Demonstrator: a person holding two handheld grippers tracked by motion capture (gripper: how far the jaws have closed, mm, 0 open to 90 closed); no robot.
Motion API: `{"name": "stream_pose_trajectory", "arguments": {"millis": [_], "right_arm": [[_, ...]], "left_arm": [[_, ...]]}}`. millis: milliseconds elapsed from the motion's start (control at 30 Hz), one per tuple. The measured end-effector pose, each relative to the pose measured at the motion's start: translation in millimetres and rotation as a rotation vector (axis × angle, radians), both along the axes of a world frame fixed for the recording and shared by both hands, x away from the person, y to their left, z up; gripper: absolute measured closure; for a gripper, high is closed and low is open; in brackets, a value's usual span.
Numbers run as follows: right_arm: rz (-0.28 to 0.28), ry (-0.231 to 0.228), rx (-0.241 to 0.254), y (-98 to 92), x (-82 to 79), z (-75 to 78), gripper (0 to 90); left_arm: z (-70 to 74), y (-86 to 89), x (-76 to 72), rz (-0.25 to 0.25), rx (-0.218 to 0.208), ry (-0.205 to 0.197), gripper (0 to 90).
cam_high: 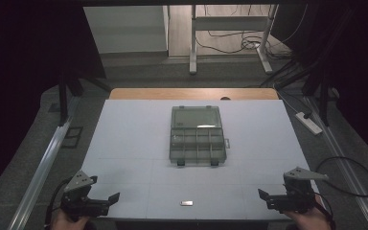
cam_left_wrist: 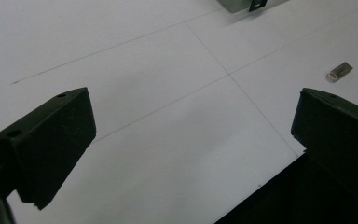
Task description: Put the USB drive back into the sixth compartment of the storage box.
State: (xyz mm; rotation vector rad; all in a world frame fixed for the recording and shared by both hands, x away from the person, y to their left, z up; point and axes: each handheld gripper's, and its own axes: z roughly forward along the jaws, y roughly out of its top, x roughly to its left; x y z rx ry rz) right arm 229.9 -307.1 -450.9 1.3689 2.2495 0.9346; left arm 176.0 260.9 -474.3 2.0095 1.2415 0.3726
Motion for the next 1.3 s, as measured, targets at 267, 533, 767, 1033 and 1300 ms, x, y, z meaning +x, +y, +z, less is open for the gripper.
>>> {"name": "stream_pose_trajectory", "arguments": {"millis": [267,533,767,1033,1300], "right_arm": [[0.013,-0.003,-0.009,1.7,-0.1,0.3,0.0],[0.021,-0.006,-0.012,2.4,-0.7,0.3,0.0],[0.035,-0.004,-0.008,2.3,-0.7,0.4,0.0],[0.076,-0.005,-0.009,6.9,-0.9,0.9,0.0],[0.117,-0.026,0.009,12.2,3.2,3.7,0.0]], "left_arm": [[-0.1,0.0,-0.9,-0.005,0.002,-0.003,0.3],[-0.4,-0.3,-0.3,-0.011,0.001,0.001,0.9],[-0.5,-0.5,0.5,-0.012,0.002,0.005,1.2],[-0.3,-1.1,0.4,-0.016,0.006,0.002,1.3],[-0.4,-0.8,0.9,-0.015,0.004,0.003,1.2]]}}
